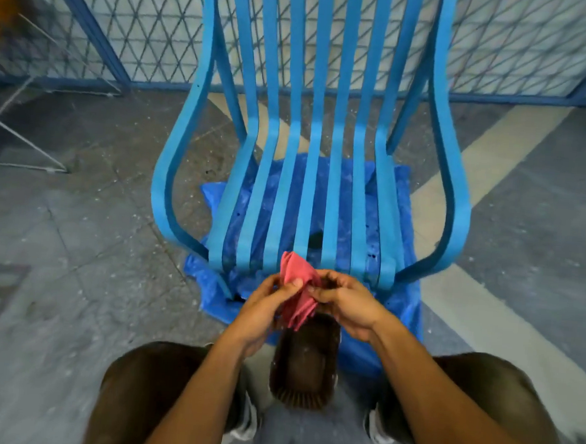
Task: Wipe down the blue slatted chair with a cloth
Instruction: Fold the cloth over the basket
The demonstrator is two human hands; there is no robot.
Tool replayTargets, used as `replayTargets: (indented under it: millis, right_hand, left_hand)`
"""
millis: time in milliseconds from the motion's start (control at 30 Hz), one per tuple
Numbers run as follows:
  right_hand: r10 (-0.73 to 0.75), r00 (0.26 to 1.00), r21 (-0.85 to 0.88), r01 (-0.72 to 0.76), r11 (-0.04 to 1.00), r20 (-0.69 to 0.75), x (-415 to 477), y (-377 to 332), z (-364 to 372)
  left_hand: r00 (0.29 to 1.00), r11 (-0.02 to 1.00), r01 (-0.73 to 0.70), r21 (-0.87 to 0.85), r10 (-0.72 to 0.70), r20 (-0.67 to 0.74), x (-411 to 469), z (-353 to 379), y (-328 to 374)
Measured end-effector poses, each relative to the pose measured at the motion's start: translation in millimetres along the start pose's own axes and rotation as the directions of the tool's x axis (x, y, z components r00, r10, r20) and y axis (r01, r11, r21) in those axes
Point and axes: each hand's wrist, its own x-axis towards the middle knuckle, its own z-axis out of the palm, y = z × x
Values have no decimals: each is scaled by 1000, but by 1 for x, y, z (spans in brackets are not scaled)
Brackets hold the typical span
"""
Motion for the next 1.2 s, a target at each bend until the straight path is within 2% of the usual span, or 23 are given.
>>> replayTargets:
  millis: [100, 200, 300, 400, 467, 600, 767, 933, 1067, 1167, 1200]
  right_hand:
    - [62, 996, 5, -62, 998, -61, 0, 27, -20]
    - [125, 985, -135, -141, 981, -117, 8, 51, -39]
    - [142, 926, -303, -255, 918, -349, 28, 77, -59]
    - [73, 855, -576, -407, 709, -514, 48, 106, -86]
    - [74, 819, -621, -487, 614, -569, 55, 125, -99]
    - [151, 780, -535, -542, 648, -607, 74, 156, -110]
    - [161, 772, -512, -546, 663, -615, 92, 168, -111]
    - [30, 762, -582, -520, 625, -647, 106, 170, -116]
    - [20, 787, -584, -474, 659, -617, 109, 173, -117]
    - [34, 791, -565, -465, 681, -610, 113, 177, -123]
    - [37, 795, -565, -461, 685, -605, 114, 178, -125]
  left_hand:
    - [998, 997, 63, 34, -62, -31, 7, -2, -25]
    - [987, 983, 126, 130, -112, -111, 21, -3, -51]
    - [965, 950, 220, 223, -177, -196, 38, -5, -84]
    - [944, 890, 294, 349, -215, -250, 52, -10, -120]
    - [931, 841, 343, 418, -248, -267, 62, -13, -144]
    - [903, 717, 427, 551, -312, -294, 81, -22, -185]
    - [907, 600, 417, 683, -318, -275, 106, -19, -208]
    - [927, 557, 366, 745, -286, -242, 142, -16, -234]
    - [890, 506, 451, 735, -312, -332, 167, -19, -253]
    - [889, 627, 457, 631, -351, -295, 187, -12, -261]
    - [901, 644, 435, 629, -310, -304, 193, -10, -262]
